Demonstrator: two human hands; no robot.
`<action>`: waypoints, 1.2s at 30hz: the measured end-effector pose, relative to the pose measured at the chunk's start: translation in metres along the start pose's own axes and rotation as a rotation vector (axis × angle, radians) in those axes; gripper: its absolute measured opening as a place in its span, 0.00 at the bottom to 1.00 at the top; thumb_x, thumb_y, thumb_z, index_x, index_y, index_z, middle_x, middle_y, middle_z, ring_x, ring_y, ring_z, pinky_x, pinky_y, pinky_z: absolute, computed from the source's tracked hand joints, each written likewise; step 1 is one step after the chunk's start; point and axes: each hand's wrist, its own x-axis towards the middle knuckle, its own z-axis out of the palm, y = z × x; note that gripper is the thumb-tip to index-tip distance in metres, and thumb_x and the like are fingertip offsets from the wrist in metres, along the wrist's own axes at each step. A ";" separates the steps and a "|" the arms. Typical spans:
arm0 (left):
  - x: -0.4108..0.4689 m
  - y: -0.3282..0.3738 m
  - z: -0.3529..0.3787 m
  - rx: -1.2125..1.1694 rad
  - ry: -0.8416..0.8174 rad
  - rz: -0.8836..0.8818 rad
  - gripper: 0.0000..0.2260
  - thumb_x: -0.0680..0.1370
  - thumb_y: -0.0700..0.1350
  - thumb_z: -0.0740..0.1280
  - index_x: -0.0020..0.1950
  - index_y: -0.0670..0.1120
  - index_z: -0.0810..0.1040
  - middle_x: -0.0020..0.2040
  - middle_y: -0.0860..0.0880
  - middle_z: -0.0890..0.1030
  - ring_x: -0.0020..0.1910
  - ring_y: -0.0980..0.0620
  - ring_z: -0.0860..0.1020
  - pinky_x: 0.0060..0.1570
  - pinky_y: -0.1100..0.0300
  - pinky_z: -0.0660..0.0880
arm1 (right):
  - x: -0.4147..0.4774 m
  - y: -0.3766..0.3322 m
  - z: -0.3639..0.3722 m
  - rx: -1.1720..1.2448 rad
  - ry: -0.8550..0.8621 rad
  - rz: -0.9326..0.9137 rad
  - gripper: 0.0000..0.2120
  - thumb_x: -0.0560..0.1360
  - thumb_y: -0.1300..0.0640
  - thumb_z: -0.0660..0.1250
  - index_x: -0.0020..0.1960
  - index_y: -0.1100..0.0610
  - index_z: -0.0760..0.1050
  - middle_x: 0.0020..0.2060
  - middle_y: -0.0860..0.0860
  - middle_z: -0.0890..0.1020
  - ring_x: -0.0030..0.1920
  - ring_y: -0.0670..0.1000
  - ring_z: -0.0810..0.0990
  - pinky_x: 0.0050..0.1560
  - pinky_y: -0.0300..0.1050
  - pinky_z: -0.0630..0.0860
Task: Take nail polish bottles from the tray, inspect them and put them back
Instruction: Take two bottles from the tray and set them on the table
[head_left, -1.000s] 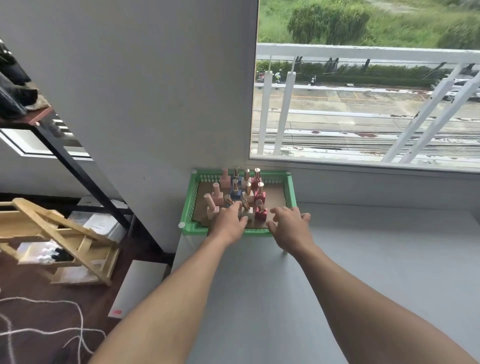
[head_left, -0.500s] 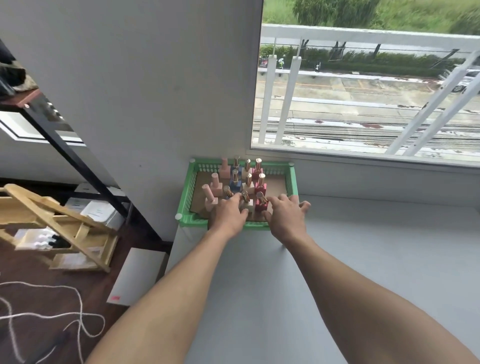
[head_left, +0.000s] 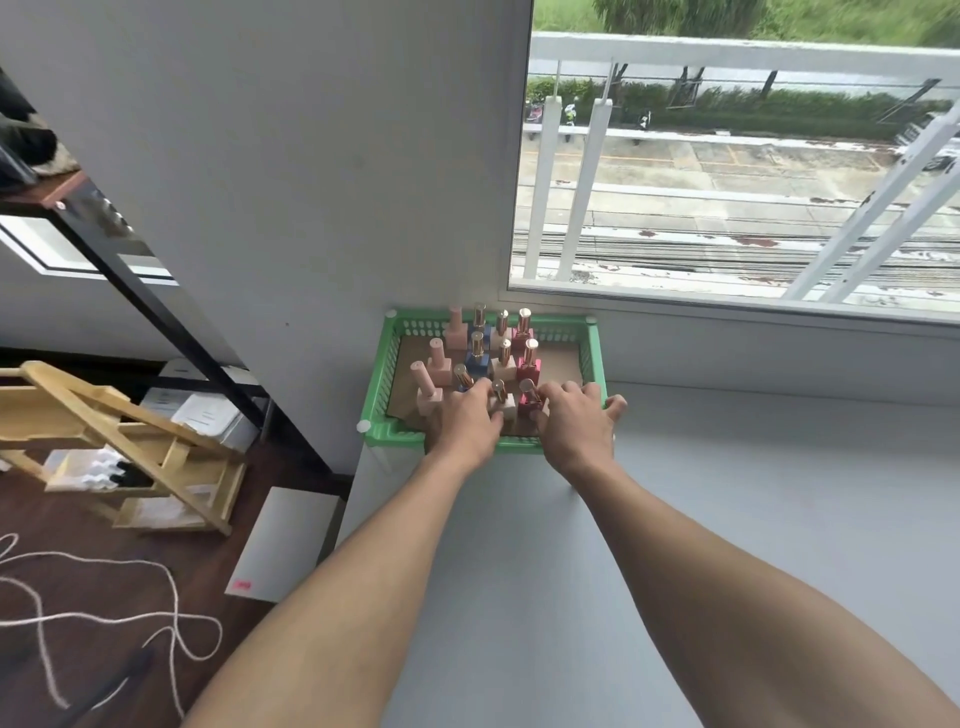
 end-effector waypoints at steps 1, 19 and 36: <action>0.000 -0.001 0.001 0.006 -0.006 0.007 0.03 0.78 0.47 0.65 0.49 0.49 0.73 0.43 0.46 0.83 0.51 0.41 0.78 0.49 0.53 0.64 | -0.001 0.001 -0.001 0.004 -0.002 0.000 0.10 0.80 0.52 0.60 0.60 0.48 0.74 0.54 0.49 0.78 0.61 0.55 0.69 0.62 0.58 0.58; -0.026 0.022 -0.023 -0.010 0.027 0.126 0.09 0.80 0.50 0.64 0.58 0.49 0.75 0.45 0.45 0.84 0.58 0.37 0.78 0.57 0.45 0.71 | -0.035 0.030 -0.042 0.200 0.096 0.060 0.09 0.79 0.53 0.60 0.56 0.47 0.76 0.54 0.45 0.81 0.60 0.53 0.72 0.67 0.62 0.54; -0.102 0.141 0.021 -0.030 -0.041 0.320 0.11 0.80 0.52 0.62 0.59 0.50 0.73 0.55 0.48 0.77 0.51 0.41 0.79 0.48 0.50 0.76 | -0.132 0.157 -0.089 0.229 0.187 0.200 0.08 0.80 0.52 0.60 0.57 0.45 0.74 0.52 0.44 0.81 0.59 0.51 0.74 0.65 0.59 0.56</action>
